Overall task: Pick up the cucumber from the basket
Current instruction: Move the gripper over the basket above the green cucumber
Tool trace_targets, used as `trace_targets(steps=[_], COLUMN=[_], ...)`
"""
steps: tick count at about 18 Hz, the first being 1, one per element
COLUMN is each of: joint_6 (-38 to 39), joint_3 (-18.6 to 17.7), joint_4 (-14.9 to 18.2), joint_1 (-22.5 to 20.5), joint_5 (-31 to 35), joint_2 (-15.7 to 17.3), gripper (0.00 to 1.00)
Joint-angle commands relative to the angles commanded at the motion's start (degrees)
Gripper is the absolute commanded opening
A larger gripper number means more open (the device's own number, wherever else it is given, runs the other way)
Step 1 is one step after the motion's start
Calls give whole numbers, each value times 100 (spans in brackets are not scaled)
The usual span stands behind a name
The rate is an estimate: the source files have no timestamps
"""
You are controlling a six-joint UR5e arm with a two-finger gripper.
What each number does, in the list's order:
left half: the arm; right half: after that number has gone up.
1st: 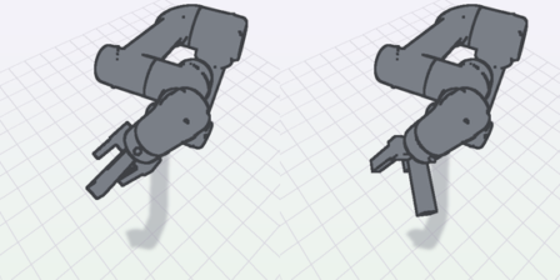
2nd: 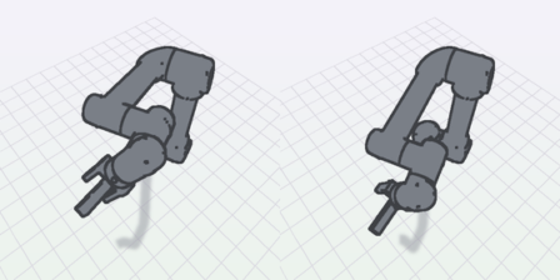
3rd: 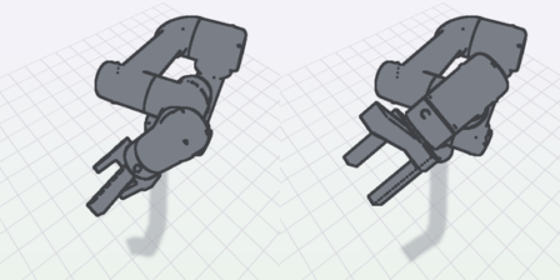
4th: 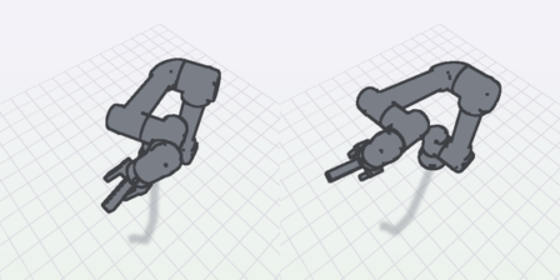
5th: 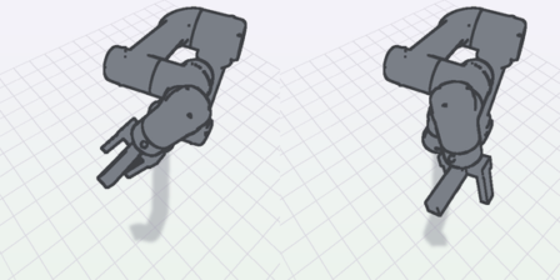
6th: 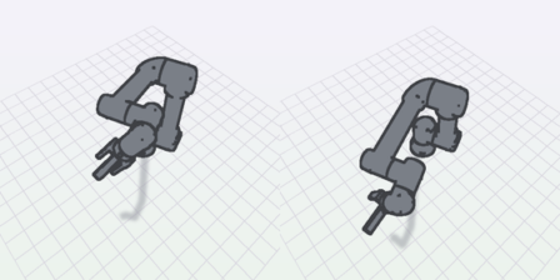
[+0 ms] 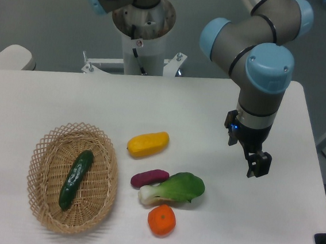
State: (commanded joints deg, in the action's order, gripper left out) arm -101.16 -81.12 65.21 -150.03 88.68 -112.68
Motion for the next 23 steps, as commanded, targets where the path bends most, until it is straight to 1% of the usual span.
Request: trace_targets(steps=[2, 5, 7, 10, 14, 16, 18, 20, 22, 23], joint_6=[0, 87, 307, 737, 1886, 2519, 3213, 4004, 5005, 5541], joint_3=[-26, 35, 18, -35, -123, -254, -307, -596, -746, -834], joint_4=[-9, 0, 0, 0, 9, -17, 35, 18, 44, 27], joint_1=[17, 123, 141, 403, 921, 1159, 1405, 1660, 1836, 1994], joint_5=[87, 202, 202, 211, 220, 228, 421, 527, 501, 510], joint_2=[0, 0, 17, 44, 44, 79, 105, 184, 211, 202], gripper=[100, 100, 100, 100, 100, 100, 100, 100, 100, 100])
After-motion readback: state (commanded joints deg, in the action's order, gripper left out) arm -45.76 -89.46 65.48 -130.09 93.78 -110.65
